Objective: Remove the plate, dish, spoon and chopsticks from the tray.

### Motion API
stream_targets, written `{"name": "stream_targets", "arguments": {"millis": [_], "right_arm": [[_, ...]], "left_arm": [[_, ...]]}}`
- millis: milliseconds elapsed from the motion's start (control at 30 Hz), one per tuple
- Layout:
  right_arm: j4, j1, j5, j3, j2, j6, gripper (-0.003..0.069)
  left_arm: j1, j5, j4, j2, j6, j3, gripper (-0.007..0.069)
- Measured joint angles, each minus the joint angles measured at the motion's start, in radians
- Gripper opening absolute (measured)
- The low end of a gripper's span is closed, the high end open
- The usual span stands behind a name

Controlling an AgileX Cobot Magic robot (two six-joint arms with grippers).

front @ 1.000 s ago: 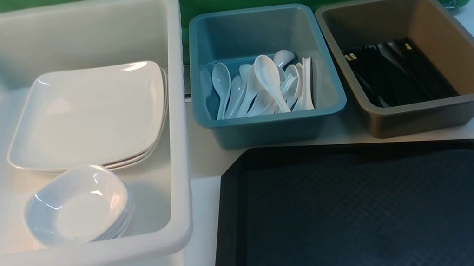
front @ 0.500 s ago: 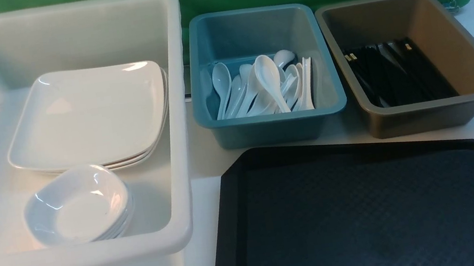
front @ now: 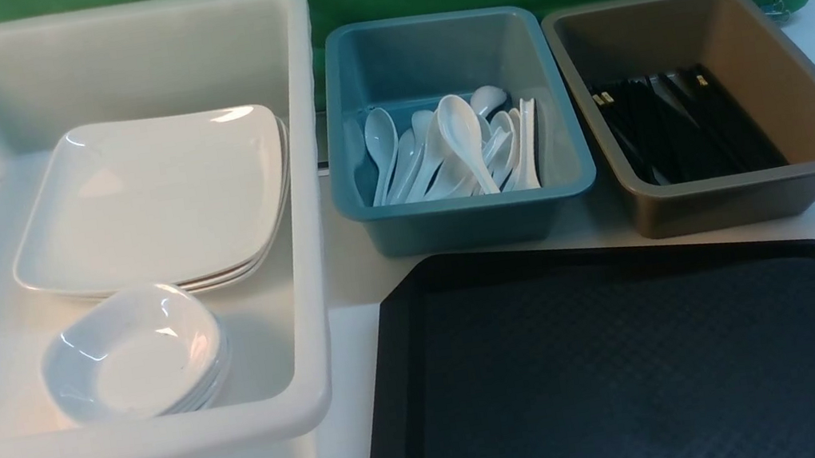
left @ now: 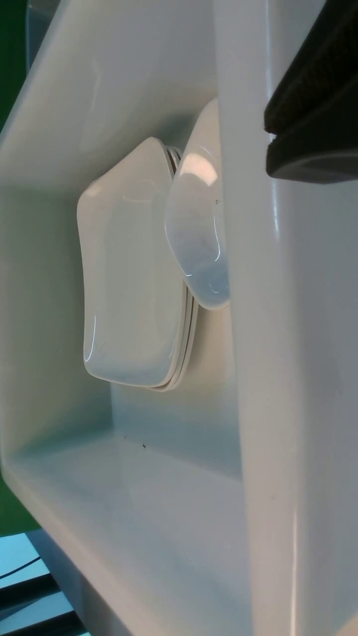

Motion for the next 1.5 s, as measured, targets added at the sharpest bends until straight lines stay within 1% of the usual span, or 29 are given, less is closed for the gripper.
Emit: {"name": "stream_targets", "arguments": {"millis": [333,700,1500], "right_arm": [[0.004,0.0,0.0,0.0,0.0,0.0,0.0237],[0.009,0.0,0.0,0.0,0.0,0.06,0.0237],[0.009,0.0,0.0,0.0,0.0,0.061,0.0237]], "left_arm": [[0.0,0.0,0.0,0.0,0.0,0.0,0.0016],[0.0,0.0,0.0,0.0,0.0,0.0,0.0016],[0.0,0.0,0.0,0.0,0.0,0.0,0.0016]]}}
